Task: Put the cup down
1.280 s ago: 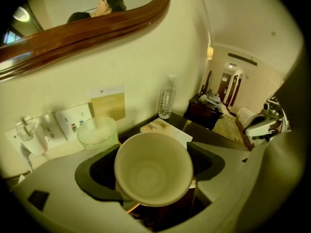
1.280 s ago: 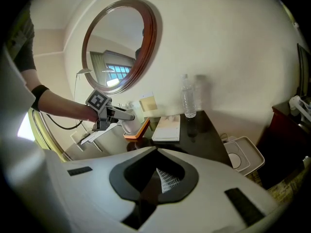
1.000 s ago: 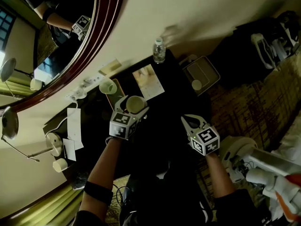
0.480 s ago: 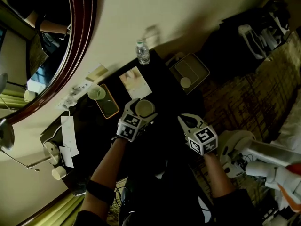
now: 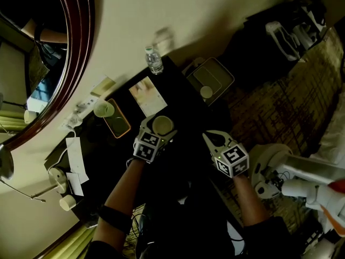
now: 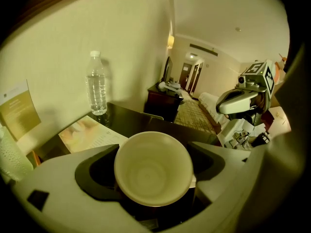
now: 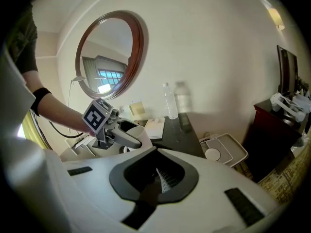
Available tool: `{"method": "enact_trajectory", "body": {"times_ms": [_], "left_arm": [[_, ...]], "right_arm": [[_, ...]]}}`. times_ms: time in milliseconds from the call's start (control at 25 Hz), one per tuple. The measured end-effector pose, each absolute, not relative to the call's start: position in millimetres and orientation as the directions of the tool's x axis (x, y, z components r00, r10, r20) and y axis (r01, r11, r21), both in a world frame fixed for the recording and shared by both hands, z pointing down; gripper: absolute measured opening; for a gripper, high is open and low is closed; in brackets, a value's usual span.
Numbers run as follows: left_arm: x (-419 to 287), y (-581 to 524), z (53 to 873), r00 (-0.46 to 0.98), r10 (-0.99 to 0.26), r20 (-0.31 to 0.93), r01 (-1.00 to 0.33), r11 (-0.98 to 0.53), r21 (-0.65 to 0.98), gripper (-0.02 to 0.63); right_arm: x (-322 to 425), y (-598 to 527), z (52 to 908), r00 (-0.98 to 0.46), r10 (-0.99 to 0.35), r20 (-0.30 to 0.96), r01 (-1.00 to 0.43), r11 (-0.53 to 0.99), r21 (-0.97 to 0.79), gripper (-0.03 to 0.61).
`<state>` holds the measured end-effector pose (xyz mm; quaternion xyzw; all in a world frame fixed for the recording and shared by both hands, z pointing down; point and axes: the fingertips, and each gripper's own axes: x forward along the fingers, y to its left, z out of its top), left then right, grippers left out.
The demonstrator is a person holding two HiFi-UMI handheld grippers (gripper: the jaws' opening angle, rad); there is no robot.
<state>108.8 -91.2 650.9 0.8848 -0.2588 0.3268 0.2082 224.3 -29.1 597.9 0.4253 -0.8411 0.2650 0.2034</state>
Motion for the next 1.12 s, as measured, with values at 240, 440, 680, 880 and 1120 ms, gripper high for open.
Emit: {"method": "enact_trajectory", "body": {"times_ms": [240, 440, 680, 880, 1120], "left_arm": [[108.8, -90.4, 659.1, 0.640, -0.325, 0.696, -0.602, -0.776, 0.190, 0.425], [108.2, -94.9, 659.8, 0.636, -0.353, 0.686, -0.620, -0.763, 0.182, 0.431], [108.1, -101.2, 643.7, 0.644, -0.392, 0.657, -0.632, -0.756, 0.168, 0.494], [103.1, -98.4, 611.4, 0.650, -0.407, 0.641, -0.625, -0.767, 0.147, 0.494], [92.5, -79.7, 553.4, 0.652, -0.459, 0.603, -0.655, -0.741, 0.144, 0.489]], "right_arm": [[230.2, -27.5, 599.1, -0.550, -0.610, 0.571, -0.828, 0.490, -0.273, 0.002], [232.6, -26.9, 599.5, -0.549, -0.609, 0.573, -0.828, 0.490, -0.273, 0.002], [234.1, -25.6, 596.3, -0.555, -0.609, 0.567, -0.824, 0.494, -0.276, 0.002], [231.6, -26.2, 583.8, -0.559, -0.610, 0.562, -0.821, 0.505, -0.267, 0.002], [223.6, -27.3, 562.7, -0.577, -0.604, 0.549, -0.805, 0.532, -0.261, 0.002]]}}
